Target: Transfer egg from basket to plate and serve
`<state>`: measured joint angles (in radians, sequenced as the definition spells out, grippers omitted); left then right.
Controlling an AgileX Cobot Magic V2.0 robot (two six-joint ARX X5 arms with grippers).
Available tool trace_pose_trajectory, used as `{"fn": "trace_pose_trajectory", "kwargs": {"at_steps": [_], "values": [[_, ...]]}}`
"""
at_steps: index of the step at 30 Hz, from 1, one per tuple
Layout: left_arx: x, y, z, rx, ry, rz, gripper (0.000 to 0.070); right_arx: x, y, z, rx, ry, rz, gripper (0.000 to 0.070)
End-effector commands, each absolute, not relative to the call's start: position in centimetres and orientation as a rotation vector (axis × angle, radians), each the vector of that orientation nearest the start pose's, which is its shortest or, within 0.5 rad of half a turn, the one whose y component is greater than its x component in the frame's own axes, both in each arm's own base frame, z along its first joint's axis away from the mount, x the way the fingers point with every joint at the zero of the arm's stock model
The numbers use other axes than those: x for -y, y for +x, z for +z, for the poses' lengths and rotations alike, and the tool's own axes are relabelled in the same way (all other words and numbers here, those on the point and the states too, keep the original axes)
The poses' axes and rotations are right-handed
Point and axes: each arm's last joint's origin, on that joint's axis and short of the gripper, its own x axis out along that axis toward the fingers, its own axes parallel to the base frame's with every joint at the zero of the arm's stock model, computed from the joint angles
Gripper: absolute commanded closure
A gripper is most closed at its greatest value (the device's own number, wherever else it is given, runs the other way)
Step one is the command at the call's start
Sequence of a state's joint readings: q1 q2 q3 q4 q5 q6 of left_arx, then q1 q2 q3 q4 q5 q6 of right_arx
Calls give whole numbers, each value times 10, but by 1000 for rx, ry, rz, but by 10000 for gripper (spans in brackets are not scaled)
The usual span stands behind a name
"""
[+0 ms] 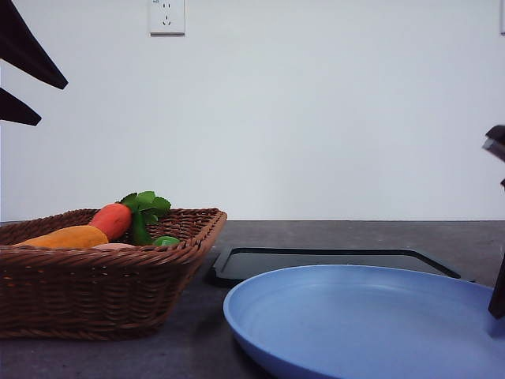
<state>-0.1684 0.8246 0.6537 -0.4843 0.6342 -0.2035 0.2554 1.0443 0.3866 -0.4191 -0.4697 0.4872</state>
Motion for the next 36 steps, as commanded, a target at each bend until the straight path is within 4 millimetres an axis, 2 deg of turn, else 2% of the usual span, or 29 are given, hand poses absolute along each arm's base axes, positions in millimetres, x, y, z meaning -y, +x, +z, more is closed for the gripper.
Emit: {"fn": "trace_pose_trajectory", "kwargs": {"at_steps": [1, 7, 12, 15, 19, 24, 29, 36], "values": [[45, 161, 264, -716, -329, -720, 407, -55, 155, 145, -1246, 543, 372, 575], [45, 161, 264, -716, -329, -720, 409, -55, 156, 145, -1241, 544, 373, 696], [45, 161, 264, -714, -327, -722, 398, -55, 156, 148, -1226, 560, 369, 700], [47, 161, 265, -710, -316, -729, 312, -55, 156, 155, -1189, 567, 380, 700], [50, 162, 271, -691, -269, -764, 294, -54, 155, 168, -1120, 582, 395, 700], [63, 166, 285, -722, -113, -841, 296, -51, 154, 184, -1031, 592, 405, 700], [85, 175, 295, -789, 138, -851, 296, -47, 154, 189, -992, 601, 383, 700], [126, 194, 288, -835, 428, -873, 296, -38, 152, 195, -931, 615, 349, 700]]}}
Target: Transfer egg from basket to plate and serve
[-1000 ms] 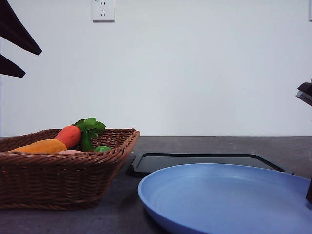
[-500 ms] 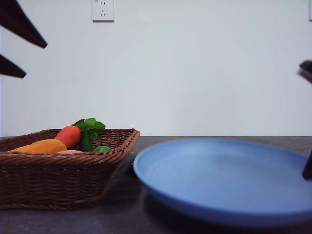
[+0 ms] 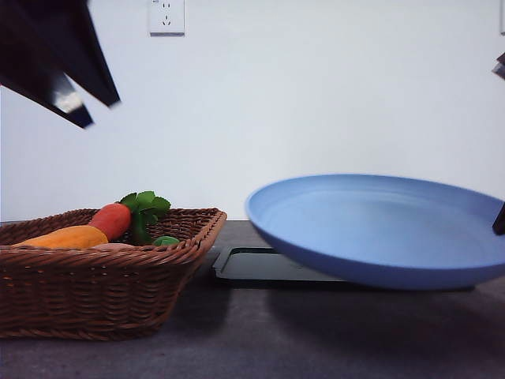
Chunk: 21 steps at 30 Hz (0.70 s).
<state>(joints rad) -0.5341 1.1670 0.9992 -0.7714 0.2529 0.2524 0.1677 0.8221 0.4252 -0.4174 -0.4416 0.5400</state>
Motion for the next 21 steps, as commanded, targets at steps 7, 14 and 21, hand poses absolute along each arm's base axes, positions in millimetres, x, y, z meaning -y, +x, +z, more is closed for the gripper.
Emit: {"fn": "trace_pose_trajectory", "kwargs": {"at_steps": [7, 14, 21], "values": [[157, 214, 248, -979, 573, -900, 297, -28, 146, 205, -835, 634, 320, 700], [169, 229, 213, -1098, 613, -901, 311, -22, 141, 213, -769, 642, 307, 700], [174, 235, 201, -1115, 616, -902, 313, -21, 141, 214, -757, 643, 304, 700]]}}
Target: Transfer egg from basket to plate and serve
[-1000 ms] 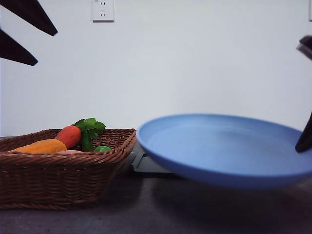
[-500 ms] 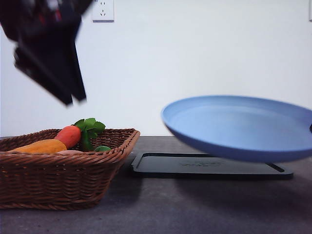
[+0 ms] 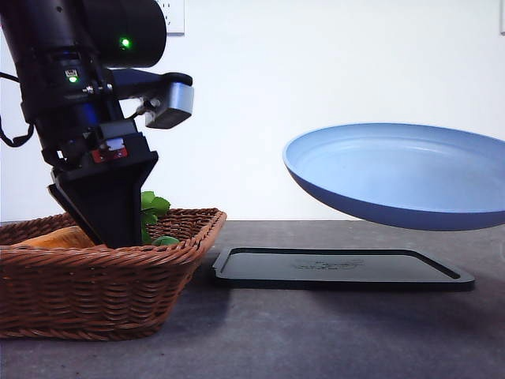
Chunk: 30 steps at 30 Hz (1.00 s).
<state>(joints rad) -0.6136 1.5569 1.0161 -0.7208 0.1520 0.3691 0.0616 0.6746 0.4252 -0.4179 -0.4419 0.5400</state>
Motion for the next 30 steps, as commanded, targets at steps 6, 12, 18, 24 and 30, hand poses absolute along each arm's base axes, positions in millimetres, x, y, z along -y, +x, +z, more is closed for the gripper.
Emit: {"fn": "trace_pose_trajectory", "kwargs": {"at_steps": [6, 12, 18, 24, 30], "values": [[174, 235, 201, -1117, 618, -902, 374, -21, 141, 214, -757, 643, 304, 700], [173, 235, 200, -1126, 618, -902, 394, -21, 140, 214, -758, 644, 307, 700], [174, 235, 198, -1141, 618, -901, 392, -21, 140, 214, -760, 646, 314, 700], [175, 236, 187, -1204, 622, -898, 389, -21, 140, 214, -760, 646, 315, 700], [175, 237, 178, -1250, 630, -900, 393, -21, 140, 214, -760, 646, 315, 700]]}}
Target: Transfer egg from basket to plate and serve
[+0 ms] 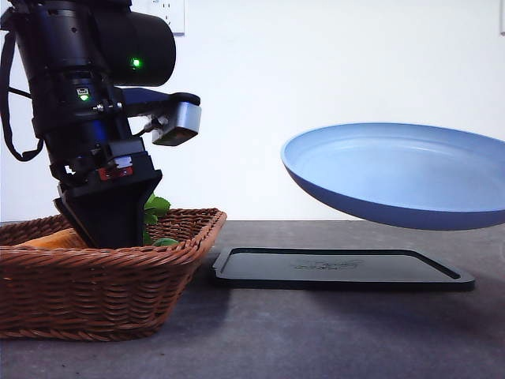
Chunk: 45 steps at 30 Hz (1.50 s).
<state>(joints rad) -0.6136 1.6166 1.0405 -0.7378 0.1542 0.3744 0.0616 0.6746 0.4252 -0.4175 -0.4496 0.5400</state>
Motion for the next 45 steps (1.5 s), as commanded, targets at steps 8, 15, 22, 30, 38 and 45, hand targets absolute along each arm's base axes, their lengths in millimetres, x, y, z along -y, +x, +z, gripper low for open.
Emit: {"fn": "trace_pose_trajectory", "kwargs": {"at_steps": [8, 15, 22, 30, 38, 45], "values": [[175, 236, 178, -1259, 631, -898, 424, -21, 141, 215, -749, 645, 318, 700], [175, 238, 181, -1254, 630, -898, 465, -21, 141, 215, -746, 644, 319, 700], [182, 247, 212, -1237, 614, -888, 465, -21, 141, 215, -749, 645, 318, 700], [197, 263, 285, -1093, 554, -883, 465, -22, 139, 212, -792, 655, 328, 700], [231, 257, 332, -876, 380, -1031, 465, -29, 140, 209, -848, 659, 398, 700], [273, 226, 329, -808, 462, -1140, 466, -41, 148, 196, -979, 661, 460, 700]]}}
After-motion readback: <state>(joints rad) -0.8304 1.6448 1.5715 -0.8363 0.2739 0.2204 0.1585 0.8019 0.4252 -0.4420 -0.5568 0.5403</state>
